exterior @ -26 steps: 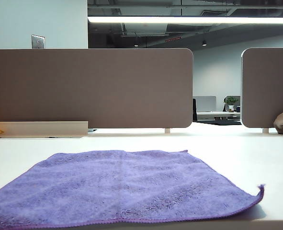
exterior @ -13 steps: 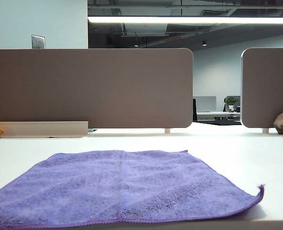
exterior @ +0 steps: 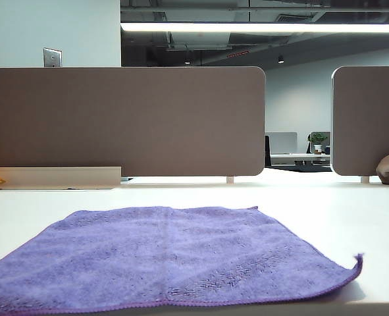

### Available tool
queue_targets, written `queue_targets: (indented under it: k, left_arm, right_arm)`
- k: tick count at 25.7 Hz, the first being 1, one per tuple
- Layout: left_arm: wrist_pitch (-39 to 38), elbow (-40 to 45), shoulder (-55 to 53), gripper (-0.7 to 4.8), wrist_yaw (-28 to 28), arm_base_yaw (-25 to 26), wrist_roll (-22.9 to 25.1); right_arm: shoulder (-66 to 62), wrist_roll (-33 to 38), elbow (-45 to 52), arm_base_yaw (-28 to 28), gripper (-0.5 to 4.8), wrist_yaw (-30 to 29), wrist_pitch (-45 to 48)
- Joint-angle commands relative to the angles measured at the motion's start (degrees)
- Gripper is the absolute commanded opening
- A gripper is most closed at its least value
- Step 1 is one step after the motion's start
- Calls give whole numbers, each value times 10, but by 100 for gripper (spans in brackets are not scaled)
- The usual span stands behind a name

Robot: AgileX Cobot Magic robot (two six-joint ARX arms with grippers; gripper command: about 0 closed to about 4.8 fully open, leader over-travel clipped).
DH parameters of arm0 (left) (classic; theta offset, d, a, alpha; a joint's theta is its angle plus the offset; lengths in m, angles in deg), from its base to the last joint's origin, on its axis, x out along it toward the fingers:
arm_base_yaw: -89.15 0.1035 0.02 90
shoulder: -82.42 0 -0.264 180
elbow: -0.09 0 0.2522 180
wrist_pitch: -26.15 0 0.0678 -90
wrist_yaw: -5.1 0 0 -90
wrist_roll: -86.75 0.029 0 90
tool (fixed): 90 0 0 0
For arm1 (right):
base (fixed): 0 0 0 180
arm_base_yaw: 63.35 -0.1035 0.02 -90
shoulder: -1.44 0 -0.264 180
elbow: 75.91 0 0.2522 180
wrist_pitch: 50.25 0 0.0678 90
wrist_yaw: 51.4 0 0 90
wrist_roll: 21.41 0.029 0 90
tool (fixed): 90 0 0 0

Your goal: Fold the bottom of the cloth upward, then fold it vertically to form a square shape.

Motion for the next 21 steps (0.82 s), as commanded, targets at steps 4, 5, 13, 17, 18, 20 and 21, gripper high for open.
queue_targets:
  k: [4, 5, 13, 17, 18, 20, 21]
  left_arm:
    - [84, -119, -153, -5, -1, -97, 27]
    - [84, -129, -182, -5, -1, -113, 27]
    - [-143, -202, -436, -5, -39, -178, -90]
    - [-303, -203, -567, -5, -183, -178, -246]
    - [-325, -203, -584, -4, -200, -178, -257]
    - [-374, -203, -620, -4, -235, -178, -279]
    - [-398, -203, -634, -5, -249, -178, -287]
  right_arm:
    - [-179, -129, -149, 0, -6, 9, 27]
    - [-210, -129, -165, 0, -6, -6, 28]
    - [-454, 16, -296, -8, -6, -215, -79]
    - [-537, 21, -295, -61, -5, -213, -204]
    - [-548, 21, -295, -69, -5, -214, -229]
    - [-575, 21, -295, -87, 10, -215, -294]
    - [-591, 21, -295, -99, 24, -216, -333]
